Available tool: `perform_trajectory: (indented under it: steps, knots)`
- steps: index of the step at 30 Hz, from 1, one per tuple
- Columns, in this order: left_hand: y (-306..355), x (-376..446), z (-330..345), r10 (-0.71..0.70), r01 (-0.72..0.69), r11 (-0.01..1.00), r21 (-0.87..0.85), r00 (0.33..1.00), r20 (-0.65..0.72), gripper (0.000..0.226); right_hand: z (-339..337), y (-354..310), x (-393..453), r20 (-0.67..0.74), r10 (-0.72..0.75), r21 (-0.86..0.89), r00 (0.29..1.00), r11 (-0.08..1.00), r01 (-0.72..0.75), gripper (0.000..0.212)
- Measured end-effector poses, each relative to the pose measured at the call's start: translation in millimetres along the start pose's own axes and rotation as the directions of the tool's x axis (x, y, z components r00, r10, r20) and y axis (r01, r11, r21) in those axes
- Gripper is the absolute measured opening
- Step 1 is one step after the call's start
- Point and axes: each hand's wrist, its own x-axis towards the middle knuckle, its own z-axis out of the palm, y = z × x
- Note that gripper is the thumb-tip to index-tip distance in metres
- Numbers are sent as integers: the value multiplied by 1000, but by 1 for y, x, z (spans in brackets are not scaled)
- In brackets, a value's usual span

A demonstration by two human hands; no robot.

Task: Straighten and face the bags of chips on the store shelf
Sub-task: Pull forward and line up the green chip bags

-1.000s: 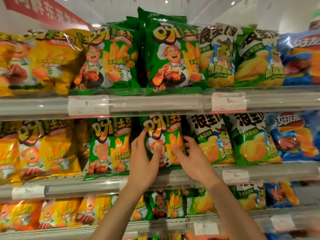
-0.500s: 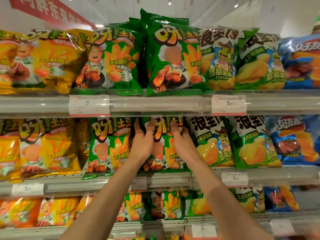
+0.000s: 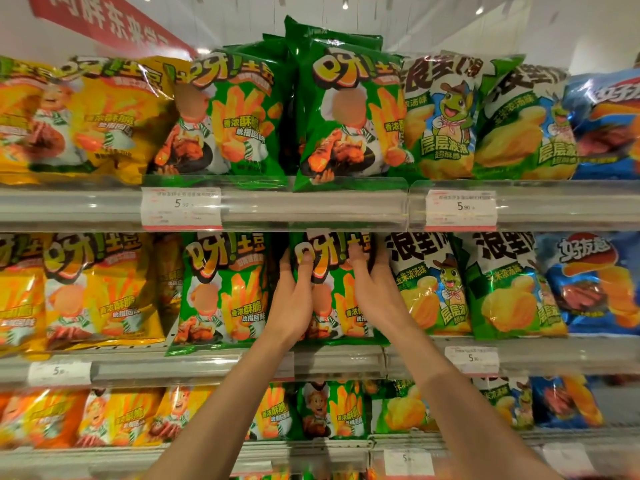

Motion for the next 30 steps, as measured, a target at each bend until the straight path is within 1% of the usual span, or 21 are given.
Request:
perform_trajectory:
  steps: [2,4,7,8,10,12,13,14,15,17,21,25,28,30]
  knots:
    - [-2,0,2,17,-17,1000,-9,1000,-22,68,5,2,-4,27,-68,-39,997,997,69,72]
    - [-3,4,2,13,-14,999,-30,1000,-28,71,9,5,-2,29,-96,-62,995,993,98,67]
    - [-5,3,-1,4,-3,1000,9,1000,-20,73,6,6,-1,38,-101,-58,994,993,103,74]
    - [-6,-1,-4,42,-40,998,47,999,-34,71,2,9,-3,32,-120,-70,992,990,122,78]
    - [-11,-10,-13,205,-193,965,175,977,-52,68,-8,15,-14,-11,-220,-151,976,965,216,75]
    - [-19,-15,-24,381,-365,866,342,924,23,64,-18,23,-25,-9,-361,-292,932,893,343,67]
    - [-23,-14,-30,432,-427,808,406,898,83,61,-21,26,-30,29,-413,-358,910,846,396,65]
    - [-26,-13,-34,445,-455,769,449,885,134,59,-21,29,-32,79,-438,-407,896,806,430,63]
    - [-28,-11,-37,439,-461,750,475,883,166,58,-19,31,-32,125,-442,-433,888,781,449,62]
    - [-27,-8,-37,424,-456,739,496,887,184,58,-13,34,-30,164,-418,-418,894,791,447,60]
    - [-25,-8,-35,431,-456,718,526,884,180,62,-4,40,-23,146,-397,-346,906,837,423,59]
    - [-21,-12,-34,404,-439,750,494,896,183,64,-10,40,-24,170,-370,-301,913,863,406,59]
    - [-17,-17,-39,429,-453,750,482,888,165,62,-18,38,-30,130,-334,-267,934,895,357,62]
    - [-19,-23,-45,412,-425,799,424,902,128,61,-24,42,-39,60,-301,-228,952,924,307,59]
